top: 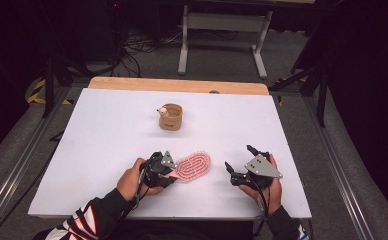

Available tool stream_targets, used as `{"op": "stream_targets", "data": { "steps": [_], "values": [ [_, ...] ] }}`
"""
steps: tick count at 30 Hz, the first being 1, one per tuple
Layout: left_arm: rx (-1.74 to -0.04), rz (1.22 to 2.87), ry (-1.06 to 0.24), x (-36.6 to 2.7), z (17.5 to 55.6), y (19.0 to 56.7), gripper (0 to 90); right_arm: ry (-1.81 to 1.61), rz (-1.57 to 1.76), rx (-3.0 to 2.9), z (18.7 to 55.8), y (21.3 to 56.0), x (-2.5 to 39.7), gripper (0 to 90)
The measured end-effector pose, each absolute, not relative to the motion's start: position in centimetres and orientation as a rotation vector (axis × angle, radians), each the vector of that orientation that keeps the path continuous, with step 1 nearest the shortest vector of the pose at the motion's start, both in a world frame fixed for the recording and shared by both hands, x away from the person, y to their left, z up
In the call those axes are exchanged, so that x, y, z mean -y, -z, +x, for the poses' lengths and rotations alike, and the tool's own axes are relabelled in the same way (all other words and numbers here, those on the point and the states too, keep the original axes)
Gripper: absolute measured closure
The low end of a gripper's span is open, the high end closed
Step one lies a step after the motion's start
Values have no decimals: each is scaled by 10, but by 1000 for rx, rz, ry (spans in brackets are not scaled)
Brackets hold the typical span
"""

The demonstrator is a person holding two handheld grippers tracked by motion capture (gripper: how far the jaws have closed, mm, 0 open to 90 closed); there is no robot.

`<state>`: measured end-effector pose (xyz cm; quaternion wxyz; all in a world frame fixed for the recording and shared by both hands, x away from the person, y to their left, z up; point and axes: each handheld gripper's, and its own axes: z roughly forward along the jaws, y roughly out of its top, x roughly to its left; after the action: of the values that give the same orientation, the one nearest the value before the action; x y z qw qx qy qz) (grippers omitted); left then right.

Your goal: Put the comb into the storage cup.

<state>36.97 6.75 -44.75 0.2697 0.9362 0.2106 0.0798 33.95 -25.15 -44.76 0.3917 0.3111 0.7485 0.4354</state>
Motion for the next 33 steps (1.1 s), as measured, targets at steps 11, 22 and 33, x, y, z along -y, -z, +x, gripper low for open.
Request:
{"op": "stream_targets", "data": {
  "steps": [11,22,33],
  "values": [
    [-588,2441,-339,-75,365,442,697,-1132,800,-1905,340,447,252,97],
    [-579,2284,-481,-83,358,431,697,-1337,857,-1944,345,432,242,55],
    [-564,2164,-546,-84,359,427,697,-1488,846,-1958,355,410,213,49]
  ]
}}
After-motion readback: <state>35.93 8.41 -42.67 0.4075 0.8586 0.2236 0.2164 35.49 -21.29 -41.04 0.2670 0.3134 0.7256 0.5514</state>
